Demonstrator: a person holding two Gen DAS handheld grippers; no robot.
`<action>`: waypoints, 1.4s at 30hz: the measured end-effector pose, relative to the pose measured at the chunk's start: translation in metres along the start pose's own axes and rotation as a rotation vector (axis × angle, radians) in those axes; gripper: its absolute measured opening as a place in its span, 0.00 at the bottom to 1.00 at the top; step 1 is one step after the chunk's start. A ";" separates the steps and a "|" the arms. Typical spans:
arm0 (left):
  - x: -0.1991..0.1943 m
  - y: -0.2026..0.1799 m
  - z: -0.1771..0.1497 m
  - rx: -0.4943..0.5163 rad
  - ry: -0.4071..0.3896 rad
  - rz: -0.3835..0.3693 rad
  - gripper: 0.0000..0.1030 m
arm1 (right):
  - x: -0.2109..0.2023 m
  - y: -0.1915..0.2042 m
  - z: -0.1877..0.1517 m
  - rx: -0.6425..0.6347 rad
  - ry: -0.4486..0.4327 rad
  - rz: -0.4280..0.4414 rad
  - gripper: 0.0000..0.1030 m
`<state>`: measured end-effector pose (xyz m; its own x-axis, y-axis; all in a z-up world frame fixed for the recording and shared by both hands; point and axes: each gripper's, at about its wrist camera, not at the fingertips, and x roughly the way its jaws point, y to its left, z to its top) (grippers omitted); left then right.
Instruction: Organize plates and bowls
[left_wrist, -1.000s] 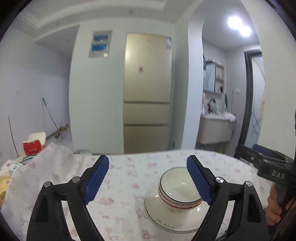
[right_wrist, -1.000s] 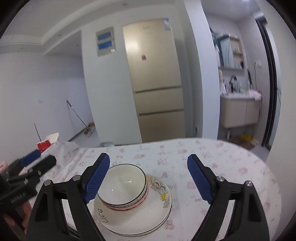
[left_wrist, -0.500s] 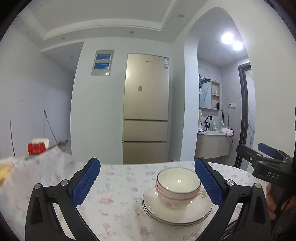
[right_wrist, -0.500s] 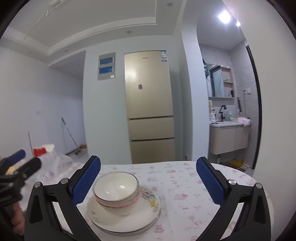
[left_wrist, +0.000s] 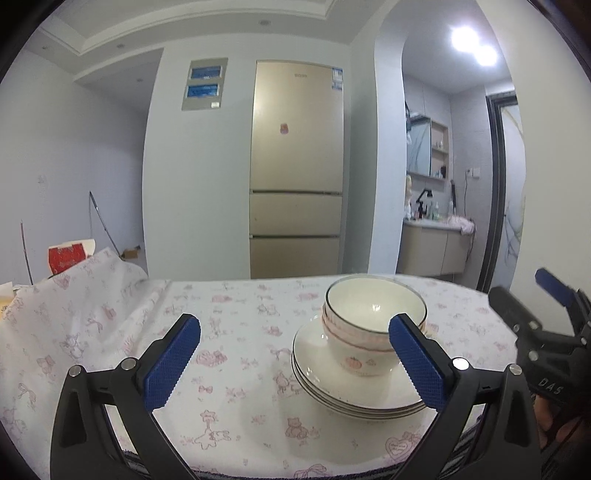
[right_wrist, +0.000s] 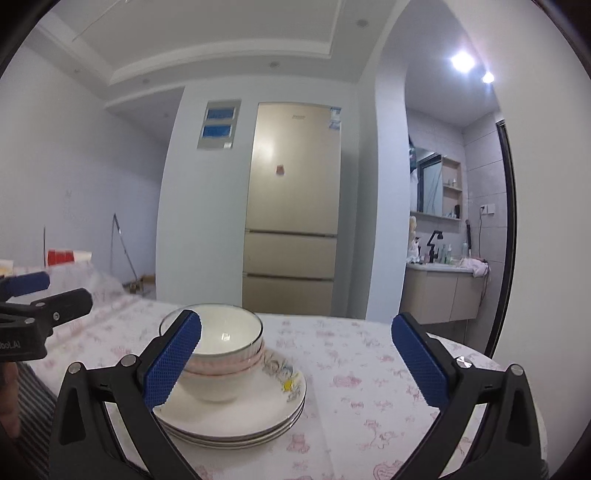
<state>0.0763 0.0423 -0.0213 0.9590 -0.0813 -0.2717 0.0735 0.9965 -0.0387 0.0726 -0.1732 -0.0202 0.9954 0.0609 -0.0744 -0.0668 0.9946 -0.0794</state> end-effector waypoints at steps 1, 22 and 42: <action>0.001 -0.001 0.000 0.003 0.002 0.000 1.00 | 0.000 0.000 0.000 0.002 0.001 0.004 1.00; -0.005 -0.003 -0.003 0.022 -0.034 0.030 1.00 | 0.001 -0.017 -0.003 0.083 0.025 0.007 1.00; -0.007 0.004 -0.002 -0.007 -0.024 0.046 1.00 | -0.002 -0.018 0.000 0.077 0.019 0.010 1.00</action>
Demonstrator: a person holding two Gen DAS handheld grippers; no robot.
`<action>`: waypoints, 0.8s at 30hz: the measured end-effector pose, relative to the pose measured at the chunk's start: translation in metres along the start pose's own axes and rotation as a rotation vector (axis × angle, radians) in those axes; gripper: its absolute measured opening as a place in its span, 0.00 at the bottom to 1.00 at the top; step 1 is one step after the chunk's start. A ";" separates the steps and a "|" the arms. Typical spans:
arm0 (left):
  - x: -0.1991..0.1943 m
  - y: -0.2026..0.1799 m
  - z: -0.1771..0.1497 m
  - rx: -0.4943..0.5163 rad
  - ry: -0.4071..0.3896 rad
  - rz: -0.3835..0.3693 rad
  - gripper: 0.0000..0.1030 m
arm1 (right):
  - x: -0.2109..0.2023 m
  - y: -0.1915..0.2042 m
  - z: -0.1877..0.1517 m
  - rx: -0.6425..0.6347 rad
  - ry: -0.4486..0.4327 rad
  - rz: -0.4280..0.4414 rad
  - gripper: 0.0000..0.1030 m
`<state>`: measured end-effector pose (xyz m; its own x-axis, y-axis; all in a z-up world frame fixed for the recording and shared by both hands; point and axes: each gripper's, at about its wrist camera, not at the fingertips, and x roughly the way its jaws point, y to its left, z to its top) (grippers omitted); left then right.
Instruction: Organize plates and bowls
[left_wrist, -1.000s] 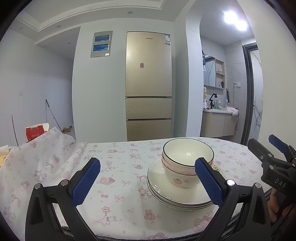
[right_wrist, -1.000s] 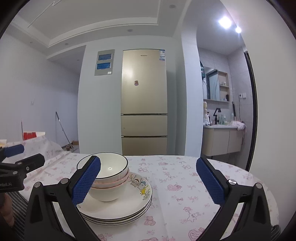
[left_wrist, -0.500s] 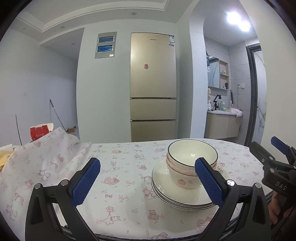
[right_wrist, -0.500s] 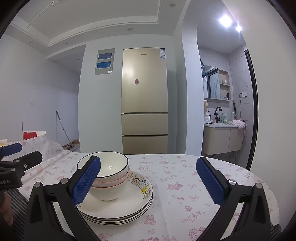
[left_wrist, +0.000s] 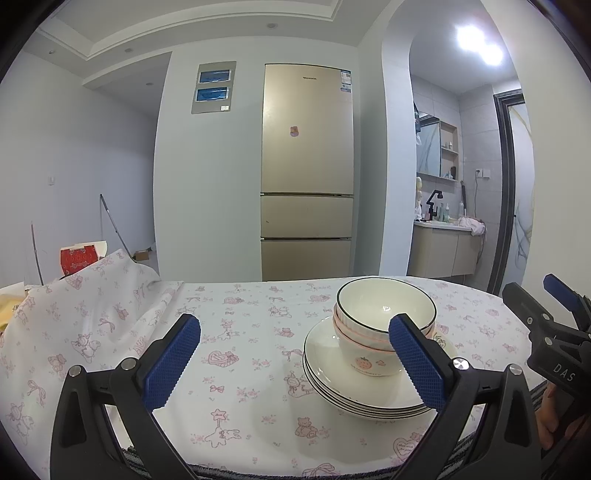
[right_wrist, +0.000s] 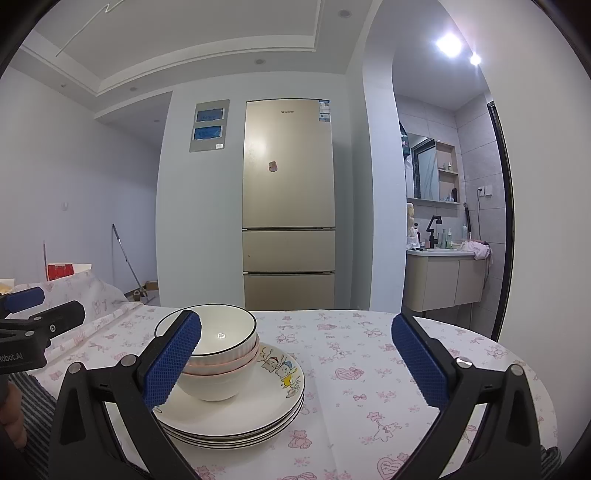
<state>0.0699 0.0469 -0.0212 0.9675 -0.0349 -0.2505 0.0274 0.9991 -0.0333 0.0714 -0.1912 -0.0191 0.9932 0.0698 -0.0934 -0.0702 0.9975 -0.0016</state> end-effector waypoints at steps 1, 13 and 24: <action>0.000 0.000 0.000 0.001 0.000 0.000 1.00 | 0.000 0.000 0.000 0.000 0.000 0.000 1.00; 0.003 0.003 0.000 0.000 0.008 -0.002 1.00 | 0.000 0.000 0.001 0.004 -0.003 -0.001 1.00; 0.005 0.005 0.000 0.004 0.016 -0.004 1.00 | 0.000 0.000 0.001 0.004 -0.002 -0.001 1.00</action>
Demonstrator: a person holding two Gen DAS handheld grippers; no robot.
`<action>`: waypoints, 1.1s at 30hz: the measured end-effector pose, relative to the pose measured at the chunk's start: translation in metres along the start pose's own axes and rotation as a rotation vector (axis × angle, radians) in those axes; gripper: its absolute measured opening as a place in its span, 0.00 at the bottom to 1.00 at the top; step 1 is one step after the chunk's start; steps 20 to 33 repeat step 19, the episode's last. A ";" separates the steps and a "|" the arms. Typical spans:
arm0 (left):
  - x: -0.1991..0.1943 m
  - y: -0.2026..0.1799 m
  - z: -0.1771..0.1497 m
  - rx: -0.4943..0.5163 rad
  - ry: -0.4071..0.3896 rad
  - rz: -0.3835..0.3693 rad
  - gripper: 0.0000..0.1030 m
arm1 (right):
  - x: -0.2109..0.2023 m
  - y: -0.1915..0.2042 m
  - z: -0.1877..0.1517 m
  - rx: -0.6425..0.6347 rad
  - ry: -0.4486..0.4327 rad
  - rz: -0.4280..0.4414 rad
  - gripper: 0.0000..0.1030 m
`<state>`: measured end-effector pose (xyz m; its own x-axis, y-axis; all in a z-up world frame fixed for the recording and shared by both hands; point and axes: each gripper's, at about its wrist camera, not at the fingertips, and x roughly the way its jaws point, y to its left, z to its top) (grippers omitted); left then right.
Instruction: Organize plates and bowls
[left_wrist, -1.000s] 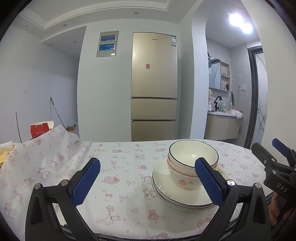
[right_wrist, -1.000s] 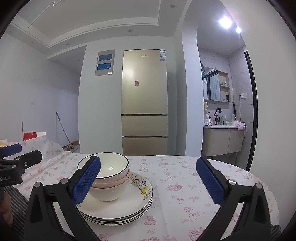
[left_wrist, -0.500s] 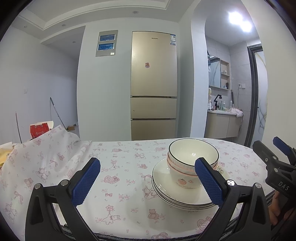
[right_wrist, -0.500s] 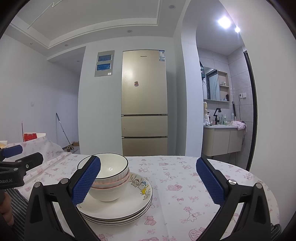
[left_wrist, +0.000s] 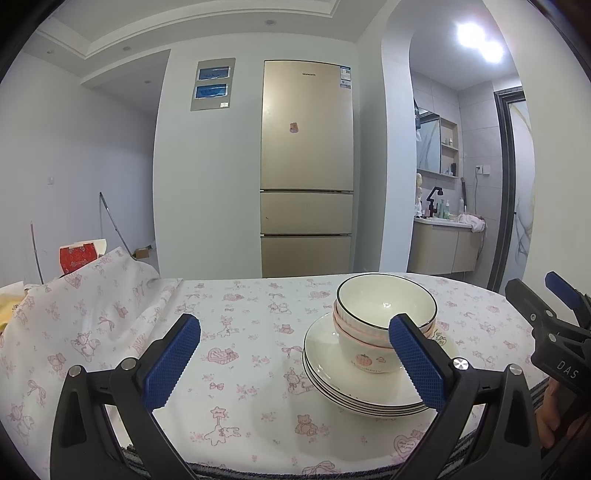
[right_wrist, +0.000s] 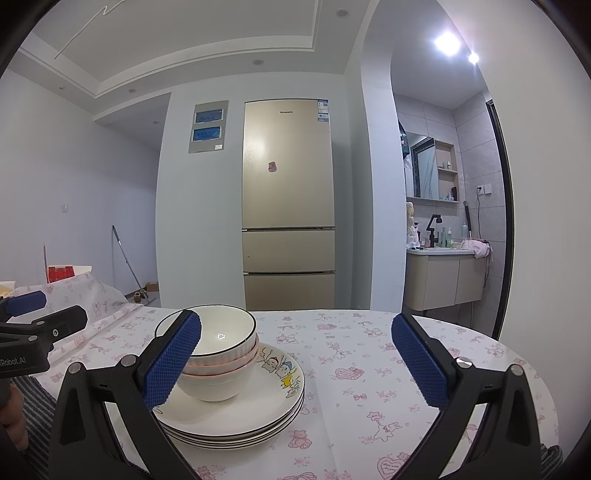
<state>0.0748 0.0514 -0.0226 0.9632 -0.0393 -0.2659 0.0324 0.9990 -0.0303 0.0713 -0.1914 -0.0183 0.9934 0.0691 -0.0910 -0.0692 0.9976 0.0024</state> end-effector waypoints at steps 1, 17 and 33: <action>0.000 0.000 0.000 0.000 0.000 0.000 1.00 | 0.000 0.000 0.000 0.000 0.000 0.000 1.00; 0.000 0.000 0.000 -0.001 -0.001 0.000 1.00 | 0.000 0.000 0.000 0.001 -0.001 0.000 1.00; 0.000 0.001 0.000 -0.003 -0.004 -0.001 1.00 | 0.000 0.000 0.000 0.001 -0.001 0.000 1.00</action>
